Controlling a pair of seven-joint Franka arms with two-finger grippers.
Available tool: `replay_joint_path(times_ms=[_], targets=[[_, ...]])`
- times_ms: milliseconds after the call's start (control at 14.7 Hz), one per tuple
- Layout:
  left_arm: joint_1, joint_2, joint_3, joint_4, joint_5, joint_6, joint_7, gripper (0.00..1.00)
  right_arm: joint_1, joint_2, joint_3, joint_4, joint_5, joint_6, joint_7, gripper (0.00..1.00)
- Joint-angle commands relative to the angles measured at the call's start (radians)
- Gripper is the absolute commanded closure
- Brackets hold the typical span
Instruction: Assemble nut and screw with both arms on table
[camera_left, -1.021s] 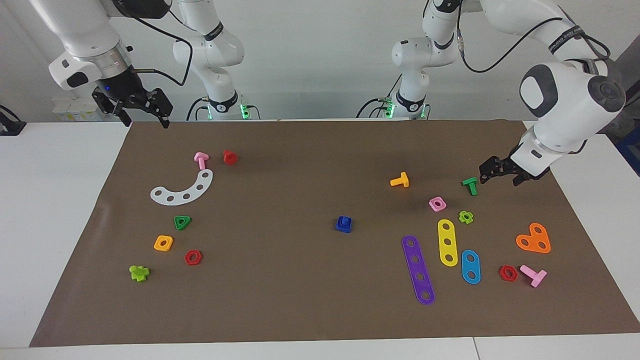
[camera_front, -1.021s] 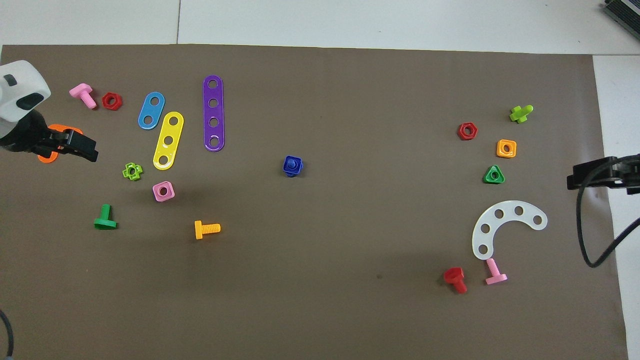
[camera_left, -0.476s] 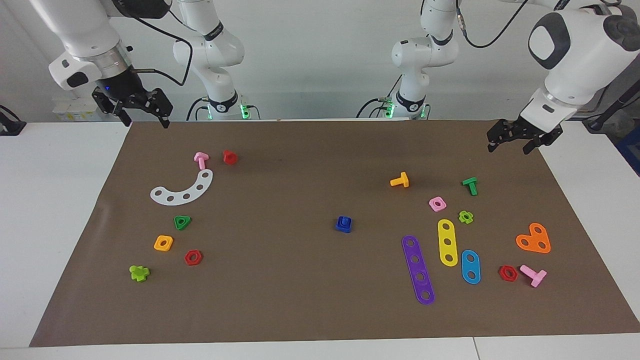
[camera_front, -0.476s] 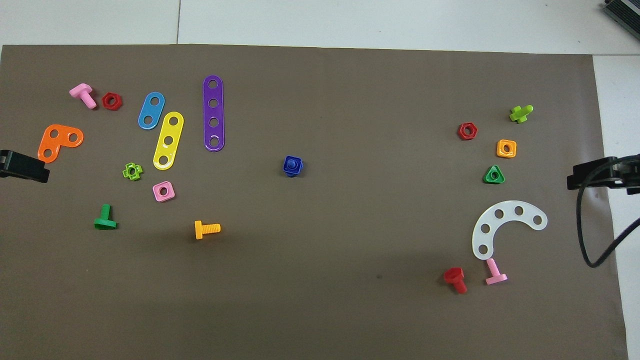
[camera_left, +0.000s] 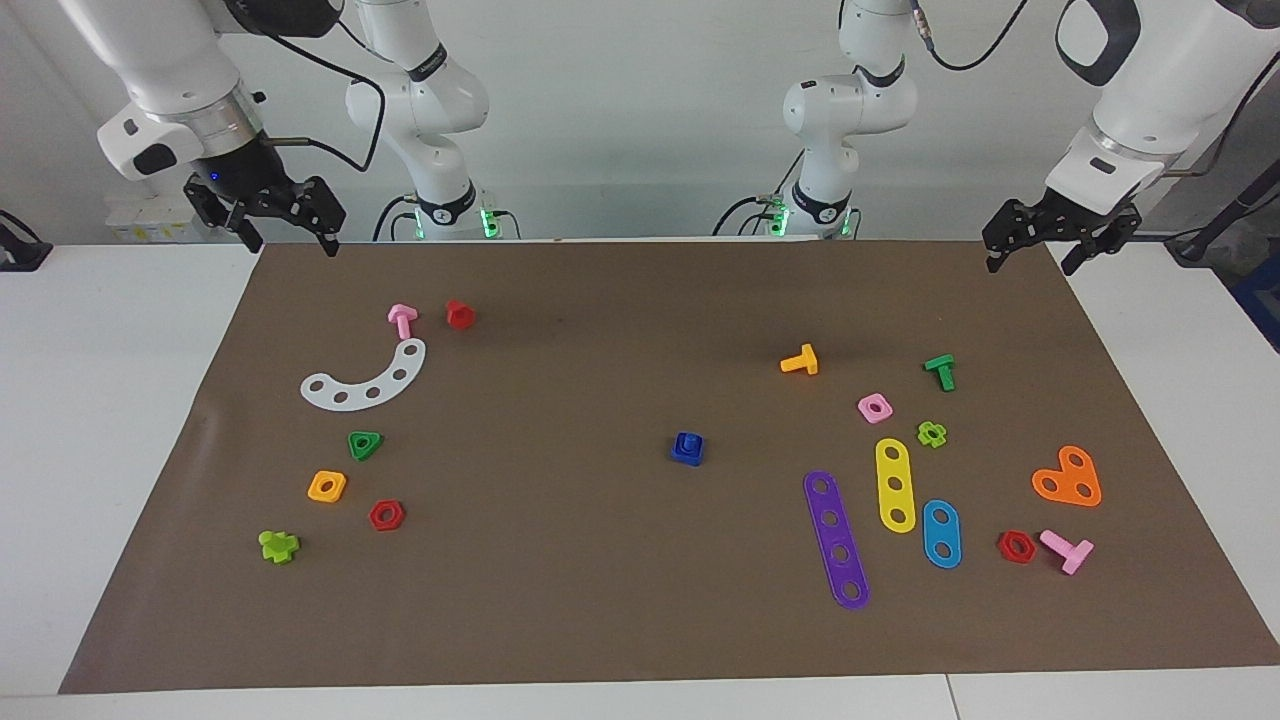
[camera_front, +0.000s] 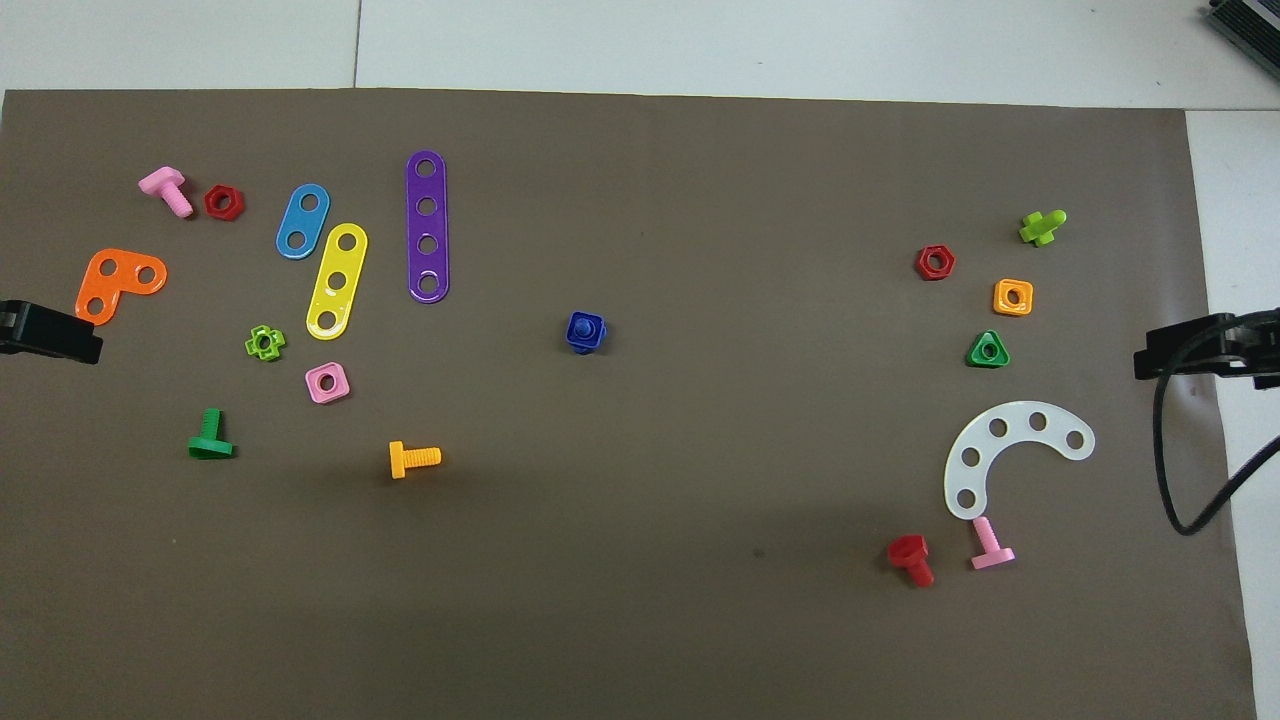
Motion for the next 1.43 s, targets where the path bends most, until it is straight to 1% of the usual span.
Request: replay_joint_path(times_ms=[0,545,749,1089,1361], targets=[[-0.009,-0.019,0.003,-0.014,0.019,0.030,-0.001,0.00,-0.004,-0.024,0.004,-0.024,0.013,-0.001,0.011,0.00],[-0.011,-0.019,0.003,-0.025,0.006,0.058,0.010,0.00,-0.004,-0.024,0.006,-0.024,0.013,-0.001,0.011,0.00],[-0.009,-0.022,0.003,-0.025,-0.020,0.055,0.009,0.03,-0.004,-0.023,0.006,-0.024,0.014,-0.001,0.011,0.00],[-0.009,-0.022,0.005,-0.025,-0.039,0.053,0.003,0.00,-0.004,-0.024,0.006,-0.024,0.013,-0.001,0.011,0.00],[-0.011,-0.023,0.003,-0.026,-0.039,0.044,0.010,0.00,-0.004,-0.023,0.004,-0.024,0.013,-0.001,0.011,0.00]])
